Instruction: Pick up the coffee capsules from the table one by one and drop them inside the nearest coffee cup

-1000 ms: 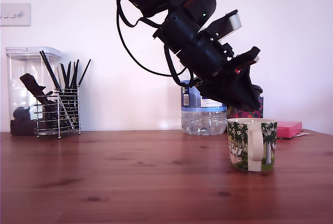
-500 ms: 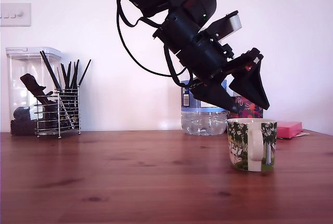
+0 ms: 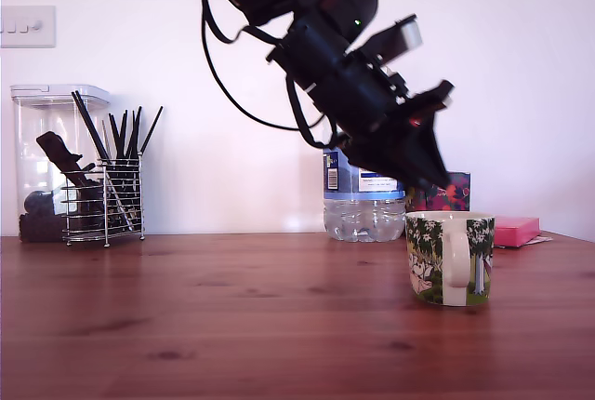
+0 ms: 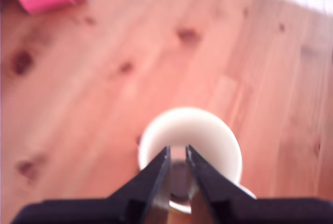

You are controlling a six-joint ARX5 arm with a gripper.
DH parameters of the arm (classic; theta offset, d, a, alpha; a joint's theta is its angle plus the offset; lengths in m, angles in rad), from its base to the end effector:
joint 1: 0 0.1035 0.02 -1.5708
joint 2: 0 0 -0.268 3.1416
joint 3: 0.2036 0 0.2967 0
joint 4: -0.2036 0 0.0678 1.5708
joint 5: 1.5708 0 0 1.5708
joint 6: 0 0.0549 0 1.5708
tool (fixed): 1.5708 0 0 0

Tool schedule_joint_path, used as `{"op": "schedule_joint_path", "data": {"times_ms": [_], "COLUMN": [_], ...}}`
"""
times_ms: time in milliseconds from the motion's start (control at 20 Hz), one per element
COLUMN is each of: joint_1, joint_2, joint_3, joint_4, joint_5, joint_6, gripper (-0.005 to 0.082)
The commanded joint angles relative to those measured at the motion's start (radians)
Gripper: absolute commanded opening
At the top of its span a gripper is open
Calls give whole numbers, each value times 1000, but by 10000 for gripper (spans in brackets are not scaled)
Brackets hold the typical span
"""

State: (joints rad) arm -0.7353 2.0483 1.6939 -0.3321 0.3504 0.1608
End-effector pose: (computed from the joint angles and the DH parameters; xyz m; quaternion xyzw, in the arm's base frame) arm 0.3795 -0.3687 0.2213 0.1289 0.2902 -0.5114 0.7985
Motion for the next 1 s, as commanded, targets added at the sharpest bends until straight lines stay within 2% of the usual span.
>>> {"op": "schedule_joint_path", "data": {"times_ms": [0, 200, 500, 650, 950], "joint_1": [10, 25, 43, 47, 48], "joint_2": [-64, -156, -295, -361, -448], "joint_3": [-63, -235, -550, -679, -835], "joint_4": [37, 150, 327, 382, 387], "joint_5": [11, 11, -1, -31, -100], "joint_6": [4, -15, -104, -138, -208], "gripper": [-23, -23, -23, -23, -23]}}
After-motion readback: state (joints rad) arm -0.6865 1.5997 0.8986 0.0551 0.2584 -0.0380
